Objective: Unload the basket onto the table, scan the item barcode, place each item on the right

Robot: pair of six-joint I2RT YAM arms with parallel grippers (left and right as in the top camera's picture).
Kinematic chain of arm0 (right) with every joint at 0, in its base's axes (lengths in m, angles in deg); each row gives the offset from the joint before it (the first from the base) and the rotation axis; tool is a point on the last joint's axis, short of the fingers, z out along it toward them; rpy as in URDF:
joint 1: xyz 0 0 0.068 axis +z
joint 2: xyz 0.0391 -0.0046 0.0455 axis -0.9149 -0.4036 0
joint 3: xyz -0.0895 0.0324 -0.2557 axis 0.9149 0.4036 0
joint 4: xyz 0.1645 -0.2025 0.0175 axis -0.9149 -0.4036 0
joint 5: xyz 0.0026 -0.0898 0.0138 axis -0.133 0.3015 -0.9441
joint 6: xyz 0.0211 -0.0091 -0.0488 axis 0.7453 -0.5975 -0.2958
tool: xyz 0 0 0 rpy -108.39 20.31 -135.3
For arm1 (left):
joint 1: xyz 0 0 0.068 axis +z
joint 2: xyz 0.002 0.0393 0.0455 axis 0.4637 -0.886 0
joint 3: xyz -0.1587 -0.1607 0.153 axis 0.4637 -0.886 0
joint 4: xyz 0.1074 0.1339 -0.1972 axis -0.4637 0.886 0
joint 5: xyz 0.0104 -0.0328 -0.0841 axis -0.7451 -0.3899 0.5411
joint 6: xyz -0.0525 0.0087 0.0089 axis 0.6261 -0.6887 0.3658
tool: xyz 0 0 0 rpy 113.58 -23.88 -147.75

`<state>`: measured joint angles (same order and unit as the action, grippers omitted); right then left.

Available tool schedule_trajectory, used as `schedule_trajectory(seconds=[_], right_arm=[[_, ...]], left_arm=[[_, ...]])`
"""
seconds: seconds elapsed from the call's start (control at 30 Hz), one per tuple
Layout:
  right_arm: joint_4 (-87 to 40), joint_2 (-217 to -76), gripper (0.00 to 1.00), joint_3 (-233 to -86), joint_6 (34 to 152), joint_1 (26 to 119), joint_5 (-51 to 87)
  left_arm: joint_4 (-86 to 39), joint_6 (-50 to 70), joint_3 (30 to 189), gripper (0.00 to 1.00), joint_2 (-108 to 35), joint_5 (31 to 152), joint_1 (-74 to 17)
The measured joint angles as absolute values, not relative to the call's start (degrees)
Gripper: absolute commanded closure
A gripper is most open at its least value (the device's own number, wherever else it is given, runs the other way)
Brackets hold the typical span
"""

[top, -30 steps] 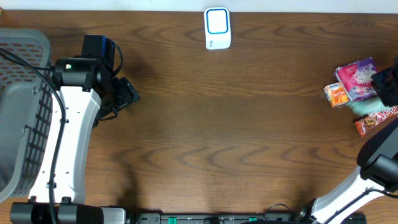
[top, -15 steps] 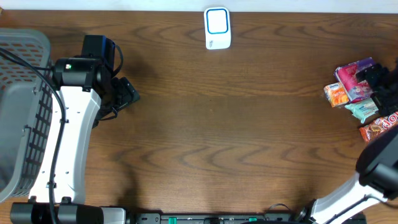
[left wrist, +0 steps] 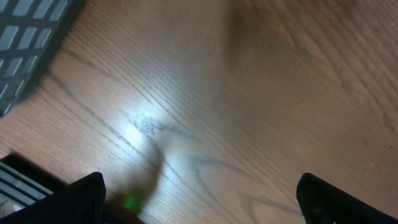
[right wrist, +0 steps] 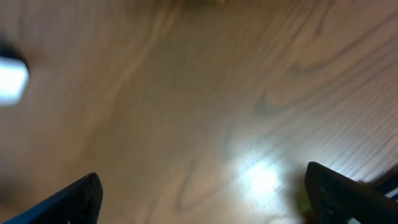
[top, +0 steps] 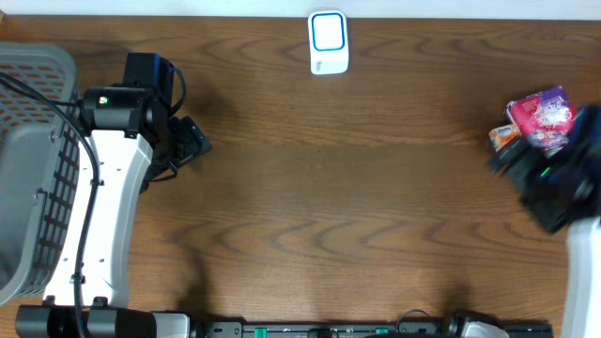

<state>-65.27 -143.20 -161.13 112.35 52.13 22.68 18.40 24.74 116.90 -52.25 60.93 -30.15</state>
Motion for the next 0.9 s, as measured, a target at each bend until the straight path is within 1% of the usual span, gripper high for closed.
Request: schedule_trajectory(seconds=[0.13,0.3,0.53,0.73,0.83,0.9], right_arm=[[-65.60,-134.72,0.01,-152.10,112.31,57.31,20.58],[-68.41,-128.15,0.01,-146.13,112.31,59.21,14.92],[-69.84,-127.10,0.01,-144.80,112.31,59.28,12.63],[-69.46,-127.07,0.01,-144.78,110.96,59.28,13.63],[-66.51,-127.07,0.01,-144.47,110.50,59.43,14.14],[-60.39,-126.59,0.01,-142.99,109.62,60.02,14.07]], left_arm=[[18.32,24.74,116.90,0.02,-52.25,60.91,-30.13],[18.36,24.74,116.90,0.02,-52.25,60.93,-30.13],[18.36,24.74,116.90,0.02,-52.25,60.93,-30.13],[18.36,24.74,116.90,0.02,-52.25,60.93,-30.13],[18.36,24.74,116.90,0.02,-52.25,60.93,-30.13],[18.38,24.74,116.90,0.02,-52.25,60.93,-30.13]])
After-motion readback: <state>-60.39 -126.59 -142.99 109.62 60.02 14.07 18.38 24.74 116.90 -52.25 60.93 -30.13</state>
